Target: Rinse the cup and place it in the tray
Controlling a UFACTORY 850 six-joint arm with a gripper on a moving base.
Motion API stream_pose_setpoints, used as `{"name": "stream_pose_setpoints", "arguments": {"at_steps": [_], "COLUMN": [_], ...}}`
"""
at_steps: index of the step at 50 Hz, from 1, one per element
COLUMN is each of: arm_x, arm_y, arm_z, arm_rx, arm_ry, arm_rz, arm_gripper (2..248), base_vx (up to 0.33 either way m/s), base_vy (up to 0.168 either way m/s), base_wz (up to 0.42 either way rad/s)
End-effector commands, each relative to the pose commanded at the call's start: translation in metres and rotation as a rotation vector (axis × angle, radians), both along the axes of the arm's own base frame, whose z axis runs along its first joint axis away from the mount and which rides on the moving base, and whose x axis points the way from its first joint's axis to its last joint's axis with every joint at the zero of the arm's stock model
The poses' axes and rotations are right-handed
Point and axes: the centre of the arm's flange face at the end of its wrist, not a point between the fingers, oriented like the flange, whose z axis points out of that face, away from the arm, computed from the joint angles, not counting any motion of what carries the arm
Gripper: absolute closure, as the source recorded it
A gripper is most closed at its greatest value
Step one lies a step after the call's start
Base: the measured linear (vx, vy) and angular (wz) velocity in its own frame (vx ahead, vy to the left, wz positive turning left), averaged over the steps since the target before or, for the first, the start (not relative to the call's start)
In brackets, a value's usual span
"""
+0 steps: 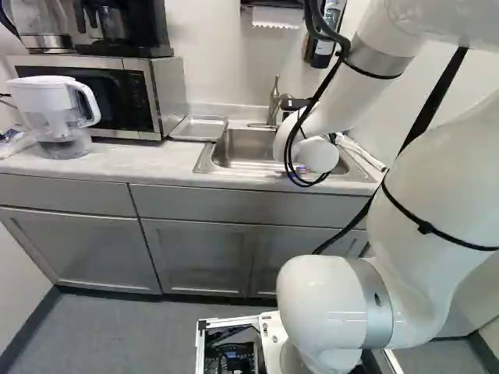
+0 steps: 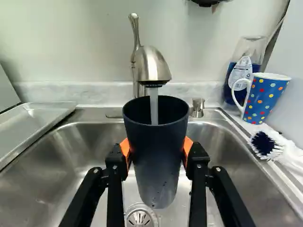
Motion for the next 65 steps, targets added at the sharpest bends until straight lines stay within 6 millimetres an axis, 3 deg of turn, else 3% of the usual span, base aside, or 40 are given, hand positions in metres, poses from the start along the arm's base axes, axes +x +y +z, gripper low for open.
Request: {"name": "stream_pose_setpoints", "arguments": {"at_steps": [65], "arm_x": [0.0000], "arm_y": [0.0000], "arm_z": [0.0000], "arm_rx": [0.000], "arm_ry": [0.000], "arm_rz": [0.000], "arm_gripper": [126], "base_vx": [0.000], "base_vy": [0.000], "base_wz": [0.000]}}
